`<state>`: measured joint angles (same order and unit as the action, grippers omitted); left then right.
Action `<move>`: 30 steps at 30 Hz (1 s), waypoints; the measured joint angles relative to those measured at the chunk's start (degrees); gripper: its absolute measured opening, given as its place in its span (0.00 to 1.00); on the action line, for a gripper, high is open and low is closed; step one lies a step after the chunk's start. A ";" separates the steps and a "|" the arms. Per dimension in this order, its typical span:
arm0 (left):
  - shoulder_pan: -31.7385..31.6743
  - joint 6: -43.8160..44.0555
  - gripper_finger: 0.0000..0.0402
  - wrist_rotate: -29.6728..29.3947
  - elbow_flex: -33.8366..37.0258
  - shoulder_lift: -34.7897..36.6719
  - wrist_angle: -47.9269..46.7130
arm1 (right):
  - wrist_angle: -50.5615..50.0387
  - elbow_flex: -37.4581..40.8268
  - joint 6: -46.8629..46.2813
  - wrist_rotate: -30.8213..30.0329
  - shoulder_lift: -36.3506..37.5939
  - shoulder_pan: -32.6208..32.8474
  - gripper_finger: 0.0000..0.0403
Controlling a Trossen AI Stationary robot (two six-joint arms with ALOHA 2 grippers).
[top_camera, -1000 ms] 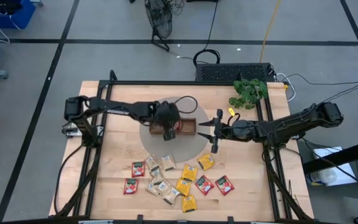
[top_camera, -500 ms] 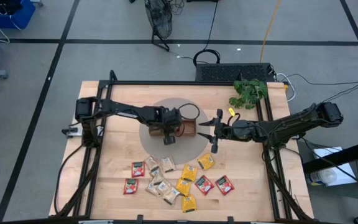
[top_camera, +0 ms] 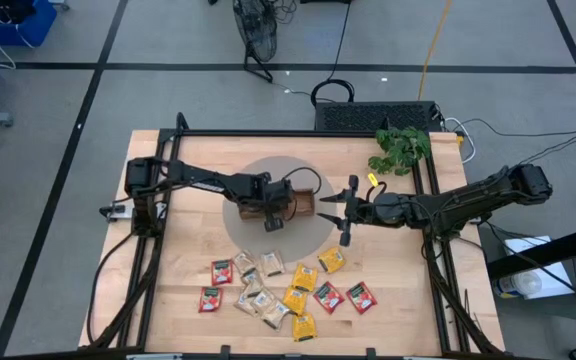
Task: Pick & Place Tea
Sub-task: Put the red tea bag into the wooden organizer
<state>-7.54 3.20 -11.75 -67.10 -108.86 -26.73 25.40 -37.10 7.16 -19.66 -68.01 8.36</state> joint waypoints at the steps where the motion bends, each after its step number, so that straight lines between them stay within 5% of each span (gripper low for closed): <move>1: 0.26 0.17 0.00 -1.30 0.04 -0.03 -0.08 | -0.08 0.00 -0.02 0.00 0.00 0.00 0.40; 14: 6.01 -0.41 0.01 -17.58 0.15 -0.11 -0.23 | -0.19 0.00 -0.48 0.00 0.00 0.00 0.40; 30: 6.68 0.07 0.01 -29.75 0.15 -0.11 -0.52 | -0.43 0.00 -0.50 0.00 0.00 0.00 0.40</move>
<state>-0.86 3.26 -41.49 -66.96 -108.97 -27.24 24.97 -37.10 6.66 -19.66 -68.01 8.36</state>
